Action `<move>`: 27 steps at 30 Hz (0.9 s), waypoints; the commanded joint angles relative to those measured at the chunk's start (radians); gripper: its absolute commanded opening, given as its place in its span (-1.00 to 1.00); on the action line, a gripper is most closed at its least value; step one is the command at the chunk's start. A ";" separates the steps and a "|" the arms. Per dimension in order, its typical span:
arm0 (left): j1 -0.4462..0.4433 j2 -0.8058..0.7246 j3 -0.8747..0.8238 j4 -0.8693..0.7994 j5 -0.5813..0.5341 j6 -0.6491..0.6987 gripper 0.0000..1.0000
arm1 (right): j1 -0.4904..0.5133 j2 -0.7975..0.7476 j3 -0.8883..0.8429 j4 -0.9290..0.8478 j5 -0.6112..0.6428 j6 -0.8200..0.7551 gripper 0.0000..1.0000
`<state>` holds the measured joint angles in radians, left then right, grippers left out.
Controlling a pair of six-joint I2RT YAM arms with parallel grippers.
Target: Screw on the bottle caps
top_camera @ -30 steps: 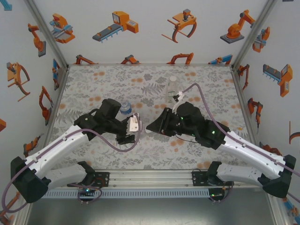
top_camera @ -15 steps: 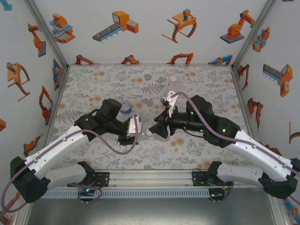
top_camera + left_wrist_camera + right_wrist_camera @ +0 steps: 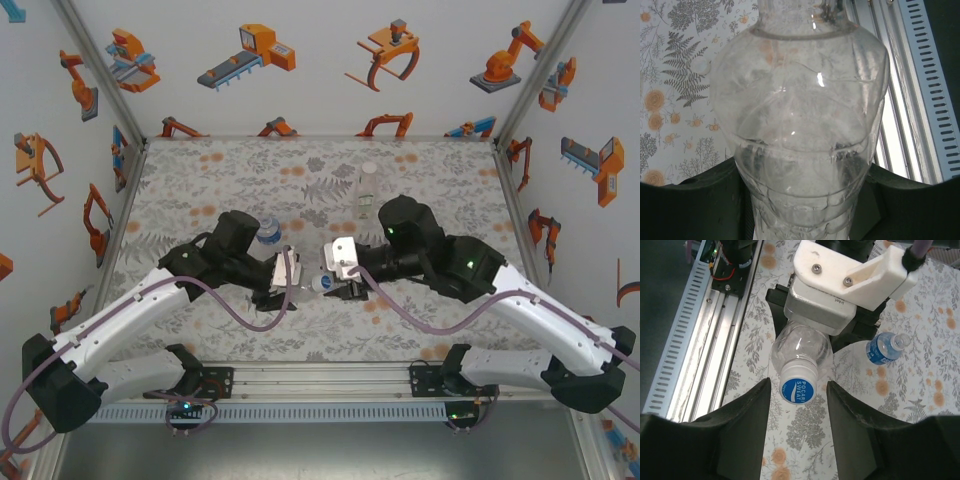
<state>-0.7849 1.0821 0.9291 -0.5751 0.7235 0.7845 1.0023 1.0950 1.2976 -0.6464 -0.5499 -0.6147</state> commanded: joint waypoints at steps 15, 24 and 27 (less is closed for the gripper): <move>-0.004 -0.010 0.021 -0.015 0.040 0.022 -0.90 | 0.014 -0.025 -0.090 0.110 -0.016 0.018 -0.27; -0.004 -0.008 0.027 -0.015 0.032 0.017 -0.89 | 0.019 -0.084 -0.211 0.289 0.123 0.455 -1.00; -0.004 -0.006 0.029 -0.016 0.032 0.015 -0.90 | 0.027 -0.111 -0.263 0.386 0.263 0.785 -1.00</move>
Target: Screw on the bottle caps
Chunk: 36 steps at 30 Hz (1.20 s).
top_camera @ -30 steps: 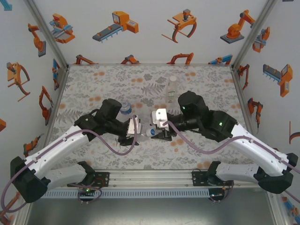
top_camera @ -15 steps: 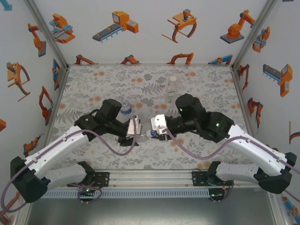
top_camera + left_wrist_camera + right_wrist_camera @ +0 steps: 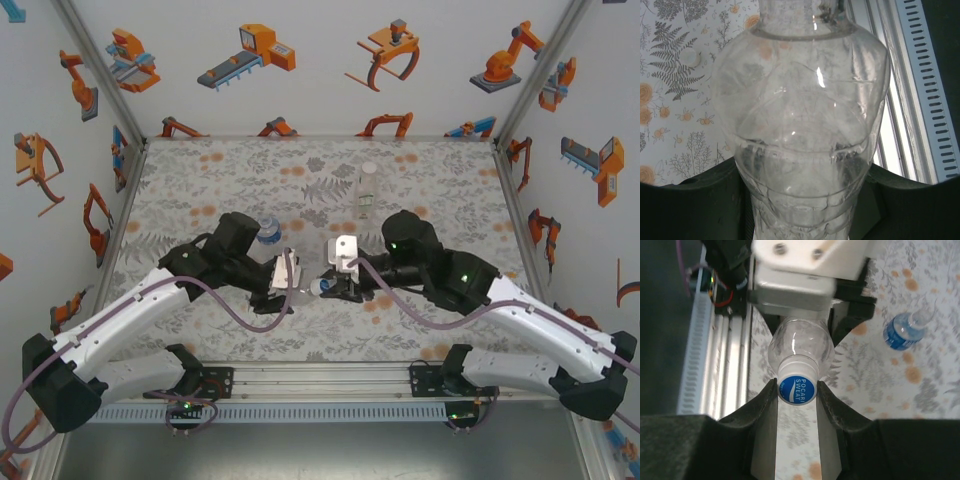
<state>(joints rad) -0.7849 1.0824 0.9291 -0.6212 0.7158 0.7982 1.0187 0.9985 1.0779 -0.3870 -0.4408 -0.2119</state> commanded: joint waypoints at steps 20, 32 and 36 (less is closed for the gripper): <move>-0.004 0.000 0.032 0.032 0.029 -0.007 -0.89 | 0.009 0.072 -0.021 0.037 0.505 1.337 -1.00; -0.004 0.002 0.034 0.031 0.031 -0.010 -0.88 | 0.008 -0.015 0.095 -0.025 0.295 0.404 0.11; -0.004 -0.004 0.030 0.031 0.026 -0.008 -0.88 | 0.009 -0.023 0.130 -0.090 0.131 0.040 0.10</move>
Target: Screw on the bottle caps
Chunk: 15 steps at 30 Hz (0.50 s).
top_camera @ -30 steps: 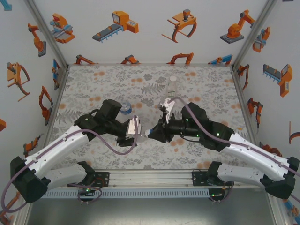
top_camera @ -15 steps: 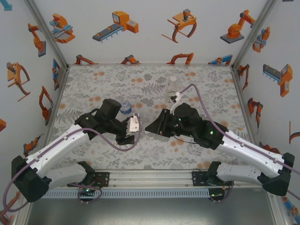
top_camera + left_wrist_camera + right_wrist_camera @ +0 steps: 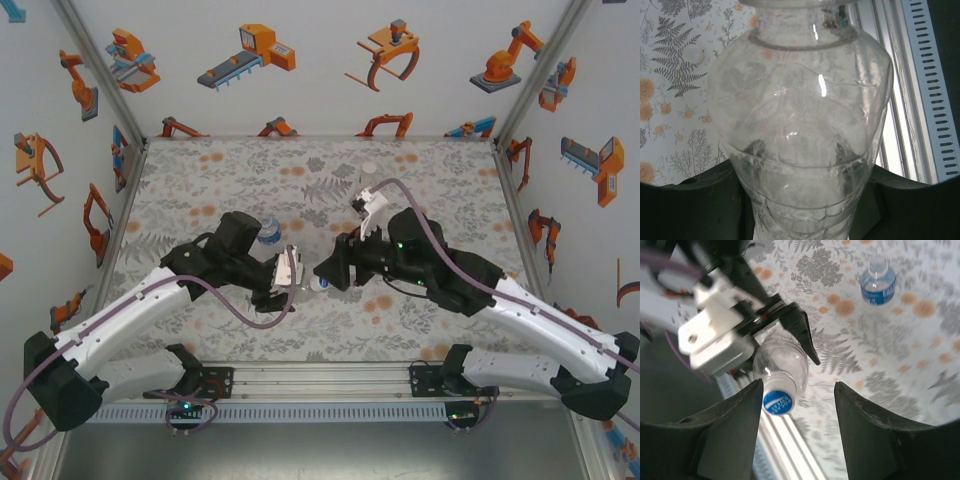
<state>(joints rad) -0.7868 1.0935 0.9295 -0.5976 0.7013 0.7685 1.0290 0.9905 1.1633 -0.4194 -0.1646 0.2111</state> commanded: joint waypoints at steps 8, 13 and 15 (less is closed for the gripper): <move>-0.002 -0.027 0.023 0.008 0.054 0.034 -0.86 | -0.001 0.011 0.092 -0.184 -0.366 -0.842 0.06; -0.002 -0.029 0.021 0.007 0.056 0.036 -0.86 | 0.000 0.044 0.086 -0.164 -0.369 -0.865 0.06; -0.002 -0.029 0.021 0.007 0.058 0.038 -0.86 | 0.000 0.058 0.085 -0.157 -0.373 -0.865 0.05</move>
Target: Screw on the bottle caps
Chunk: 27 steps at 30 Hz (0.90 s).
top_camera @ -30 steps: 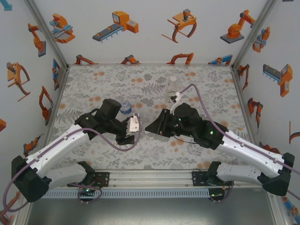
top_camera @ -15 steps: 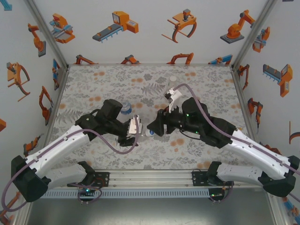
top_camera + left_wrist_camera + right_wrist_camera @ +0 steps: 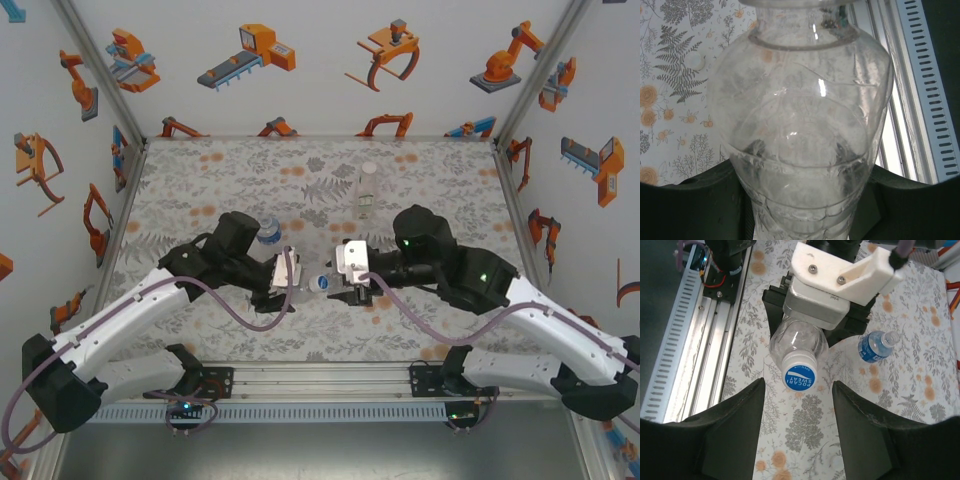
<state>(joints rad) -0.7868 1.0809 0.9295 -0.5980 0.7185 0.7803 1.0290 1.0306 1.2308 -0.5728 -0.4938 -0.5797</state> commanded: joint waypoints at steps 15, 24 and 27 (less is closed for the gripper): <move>-0.002 -0.020 0.023 0.007 0.042 0.025 -0.90 | 0.002 0.039 -0.020 0.044 -0.069 -0.055 -0.15; -0.004 -0.016 0.023 0.007 0.043 0.026 -0.90 | 0.001 0.049 -0.024 0.041 -0.057 -0.047 -0.38; -0.003 -0.016 0.023 0.008 0.043 0.025 -0.90 | 0.001 0.054 -0.029 0.054 -0.034 0.013 -0.66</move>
<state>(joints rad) -0.7868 1.0801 0.9295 -0.6014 0.7277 0.7918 1.0290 1.0752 1.2137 -0.5411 -0.5304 -0.6151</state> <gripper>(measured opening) 0.546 0.304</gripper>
